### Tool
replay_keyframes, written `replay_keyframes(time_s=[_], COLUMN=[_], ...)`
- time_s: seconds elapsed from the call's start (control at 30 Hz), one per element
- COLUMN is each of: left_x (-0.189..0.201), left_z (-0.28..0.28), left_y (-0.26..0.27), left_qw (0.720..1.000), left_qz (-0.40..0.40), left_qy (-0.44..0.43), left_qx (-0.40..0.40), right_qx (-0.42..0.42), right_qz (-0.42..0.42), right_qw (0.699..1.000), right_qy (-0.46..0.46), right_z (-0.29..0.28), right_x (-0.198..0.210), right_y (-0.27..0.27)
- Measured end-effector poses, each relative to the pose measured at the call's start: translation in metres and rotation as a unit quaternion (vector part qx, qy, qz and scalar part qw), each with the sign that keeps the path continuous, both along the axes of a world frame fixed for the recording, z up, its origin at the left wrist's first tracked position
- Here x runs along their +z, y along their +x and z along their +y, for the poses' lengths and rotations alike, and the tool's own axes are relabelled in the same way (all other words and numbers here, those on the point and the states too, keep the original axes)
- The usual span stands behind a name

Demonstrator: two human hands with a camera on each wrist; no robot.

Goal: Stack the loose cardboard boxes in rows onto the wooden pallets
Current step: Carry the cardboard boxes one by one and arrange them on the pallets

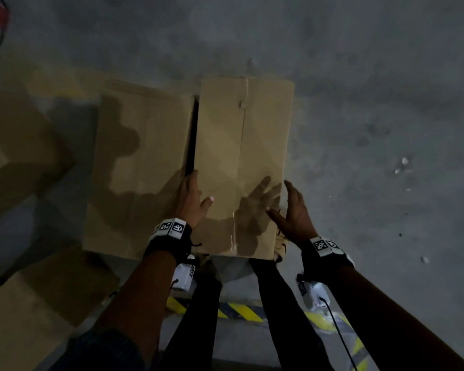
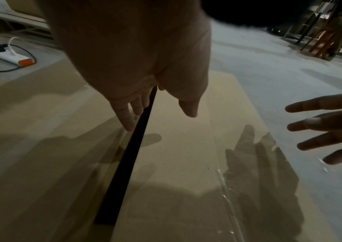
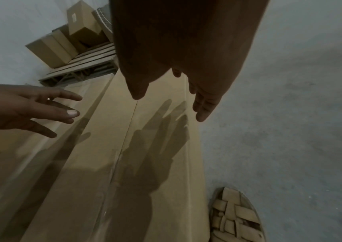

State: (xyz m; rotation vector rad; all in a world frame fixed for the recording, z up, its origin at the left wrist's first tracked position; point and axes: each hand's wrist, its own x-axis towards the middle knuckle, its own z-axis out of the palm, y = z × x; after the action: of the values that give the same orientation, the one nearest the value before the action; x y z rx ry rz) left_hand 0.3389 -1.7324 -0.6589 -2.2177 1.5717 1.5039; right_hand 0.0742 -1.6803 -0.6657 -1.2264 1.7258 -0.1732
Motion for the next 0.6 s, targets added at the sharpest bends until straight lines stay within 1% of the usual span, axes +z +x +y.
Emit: replay_keyframes(time_s=[0.13, 0.27, 0.3, 0.37, 0.47, 0.6], left_x=[-0.019, -0.041, -0.045, -0.052, -0.063, -0.070], left_z=[-0.009, -0.011, -0.012, -0.014, -0.023, -0.035], left_y=[0.001, 0.006, 0.007, 0.008, 0.011, 0.012], left_qw=[0.999, 0.999, 0.999, 0.999, 0.999, 0.998], left_qz=[-0.030, -0.013, -0.013, -0.017, -0.026, -0.036], left_qy=[-0.031, -0.039, -0.037, -0.027, 0.003, 0.021], left_qx=[-0.019, -0.019, -0.022, -0.022, -0.028, -0.046], right_qx=[-0.020, -0.041, -0.044, -0.047, -0.007, 0.066], right_qz=[0.000, -0.008, -0.012, -0.028, -0.038, -0.021], right_qw=[0.999, 0.998, 0.998, 0.999, 0.997, 0.995], right_qy=[-0.027, -0.041, -0.036, 0.007, 0.071, 0.073], right_z=[-0.018, -0.043, -0.048, -0.053, -0.054, -0.061], right_x=[-0.019, -0.036, -0.040, -0.045, -0.057, -0.074], right_y=[0.002, 0.003, 0.003, 0.004, 0.007, -0.002])
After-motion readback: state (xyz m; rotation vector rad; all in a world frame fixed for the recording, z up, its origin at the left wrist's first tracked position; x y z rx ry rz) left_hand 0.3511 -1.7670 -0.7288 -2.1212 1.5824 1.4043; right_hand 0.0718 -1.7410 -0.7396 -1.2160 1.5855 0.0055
